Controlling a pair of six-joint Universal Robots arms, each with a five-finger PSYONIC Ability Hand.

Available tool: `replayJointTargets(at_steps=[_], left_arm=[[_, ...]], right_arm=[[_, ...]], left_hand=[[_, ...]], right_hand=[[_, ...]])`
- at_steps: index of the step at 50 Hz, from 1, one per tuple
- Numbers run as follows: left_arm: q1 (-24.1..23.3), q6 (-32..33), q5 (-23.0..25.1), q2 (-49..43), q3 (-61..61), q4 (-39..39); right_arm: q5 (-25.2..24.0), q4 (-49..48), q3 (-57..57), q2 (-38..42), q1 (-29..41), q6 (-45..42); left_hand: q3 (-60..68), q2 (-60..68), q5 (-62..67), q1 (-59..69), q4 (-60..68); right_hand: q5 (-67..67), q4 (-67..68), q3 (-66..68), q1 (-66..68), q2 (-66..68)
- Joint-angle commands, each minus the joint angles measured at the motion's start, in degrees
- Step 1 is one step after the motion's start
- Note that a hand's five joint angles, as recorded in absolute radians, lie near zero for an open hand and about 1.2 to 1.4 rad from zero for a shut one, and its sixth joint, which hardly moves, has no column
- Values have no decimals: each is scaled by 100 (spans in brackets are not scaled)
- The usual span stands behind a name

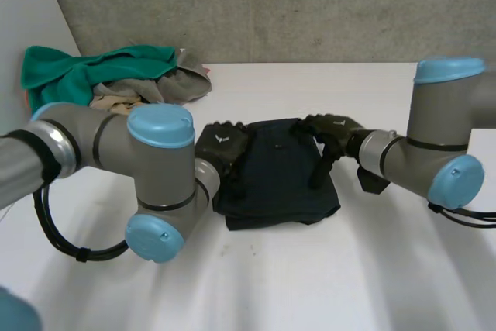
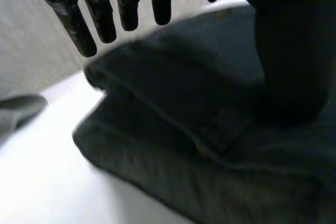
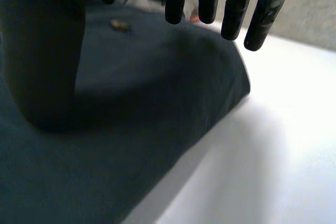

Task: Fold the laundry.

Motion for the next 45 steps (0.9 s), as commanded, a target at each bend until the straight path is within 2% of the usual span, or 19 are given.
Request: replayJointTargets(at_steps=[1,6,9,15,19,21,25,26,28,29,33,37,40,45], left_arm=[[58,495,-8,-300,137,-183],[84,689,-17,-240,137,-174],[84,663,-8,-143,120,-166],[84,645,45,621,15,-148],[93,610,185,1210,-135,-166],[128,566,387,1535,-249,-166],[242,426,1352,2300,-635,-218],[294,382,1842,2545,-819,-279],[356,320,2328,2775,-969,-350],[452,224,2765,2984,-1100,-455],[707,-144,3549,3293,-1286,-666],[796,-383,3850,3364,-1330,-702],[813,-392,3842,3365,-1321,-702],[813,-383,3842,3321,-1321,-693]], right_arm=[[303,7,-155,453,95,-614],[611,59,-164,463,113,-992],[576,51,-120,296,113,-1027],[611,-177,292,-732,95,-817],[681,-809,933,-1479,43,-264],[725,-1073,1267,-1751,16,-9],[778,-1452,1944,-2112,-229,413],[735,-1452,2163,-2148,-395,518],[708,-1426,2375,-2157,-537,607],[708,-1408,2463,-2148,-590,659],[611,-1312,2955,-2157,-696,844],[357,-1390,3324,-2026,-652,862],[155,-1478,3404,-1885,-652,914],[128,-1733,3396,-1595,-459,994]], left_hand=[[-9,25,-80,105,26],[-43,-9,-113,72,-8],[-43,-9,-113,72,-8],[-60,-26,-130,55,-25],[-60,-26,-130,55,-25],[-60,-26,-130,55,-25],[-60,-26,-130,55,-25],[-60,-26,-130,55,-25],[-60,-26,-130,55,-25],[-60,-26,-130,55,-25],[-43,-9,-113,71,-8],[-43,-9,-113,72,-8],[-43,-9,-113,72,-8],[-60,-26,-130,55,-25]], right_hand=[[-375,-334,-214,-150,-258],[-375,-334,-214,-150,-258],[-375,-334,-214,-150,-258],[-375,-334,-214,-150,-258],[-375,-334,-214,-150,-258],[-375,-334,-214,-150,-258],[-375,-334,-214,-150,-258],[-375,-334,-214,-150,-258],[-375,-334,-214,-150,-258],[-375,-334,-214,-150,-258],[-375,-334,-214,-150,-258],[-375,-334,-214,-150,-258],[-375,-334,-214,-150,-258],[-375,-334,-214,-150,-258]])
